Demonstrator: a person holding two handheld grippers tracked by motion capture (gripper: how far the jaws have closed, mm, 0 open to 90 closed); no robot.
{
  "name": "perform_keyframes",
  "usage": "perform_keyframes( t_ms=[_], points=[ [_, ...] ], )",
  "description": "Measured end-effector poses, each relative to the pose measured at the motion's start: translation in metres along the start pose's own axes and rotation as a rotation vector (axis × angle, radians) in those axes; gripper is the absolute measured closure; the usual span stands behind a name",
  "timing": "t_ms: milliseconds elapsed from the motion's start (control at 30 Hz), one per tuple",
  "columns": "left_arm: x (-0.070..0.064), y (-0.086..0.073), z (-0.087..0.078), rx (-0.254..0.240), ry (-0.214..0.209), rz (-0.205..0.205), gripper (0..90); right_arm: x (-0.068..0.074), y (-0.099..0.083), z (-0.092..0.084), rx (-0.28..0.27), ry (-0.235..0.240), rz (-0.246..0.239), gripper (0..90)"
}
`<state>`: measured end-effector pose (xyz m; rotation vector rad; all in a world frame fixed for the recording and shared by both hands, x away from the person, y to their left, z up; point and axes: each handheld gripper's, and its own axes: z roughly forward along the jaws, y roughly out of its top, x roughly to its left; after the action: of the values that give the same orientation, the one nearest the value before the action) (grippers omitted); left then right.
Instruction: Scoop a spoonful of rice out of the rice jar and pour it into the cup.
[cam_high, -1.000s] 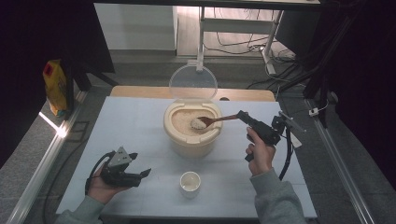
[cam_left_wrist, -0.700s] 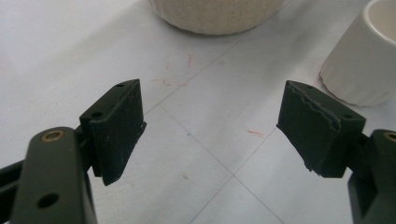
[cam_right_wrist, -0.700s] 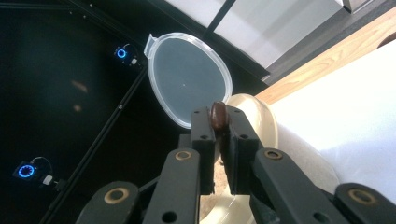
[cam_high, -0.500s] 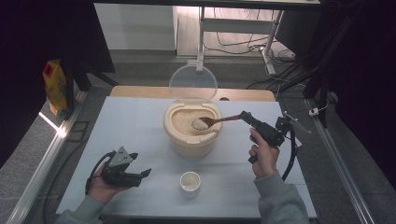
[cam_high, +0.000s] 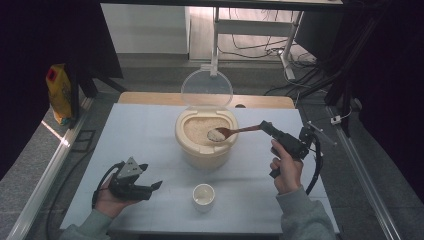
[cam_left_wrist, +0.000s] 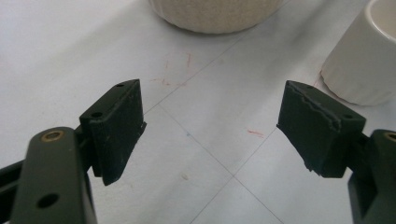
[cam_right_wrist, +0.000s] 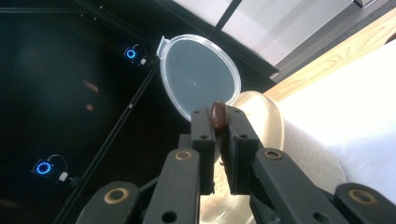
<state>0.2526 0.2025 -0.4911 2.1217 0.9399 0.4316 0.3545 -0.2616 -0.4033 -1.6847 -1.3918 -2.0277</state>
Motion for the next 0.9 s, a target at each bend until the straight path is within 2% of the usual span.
perform_keyframes(
  t_ms=[500,900],
  points=[
    [0.001,0.001,0.001,0.004,0.003,0.000,22.1,0.004,-0.011,-0.015,0.039,0.020,-0.018,83.9],
    [0.001,0.001,0.002,0.005,0.001,-0.002,22.1,0.006,-0.026,-0.031,0.098,0.046,-0.029,83.9]
  ],
)
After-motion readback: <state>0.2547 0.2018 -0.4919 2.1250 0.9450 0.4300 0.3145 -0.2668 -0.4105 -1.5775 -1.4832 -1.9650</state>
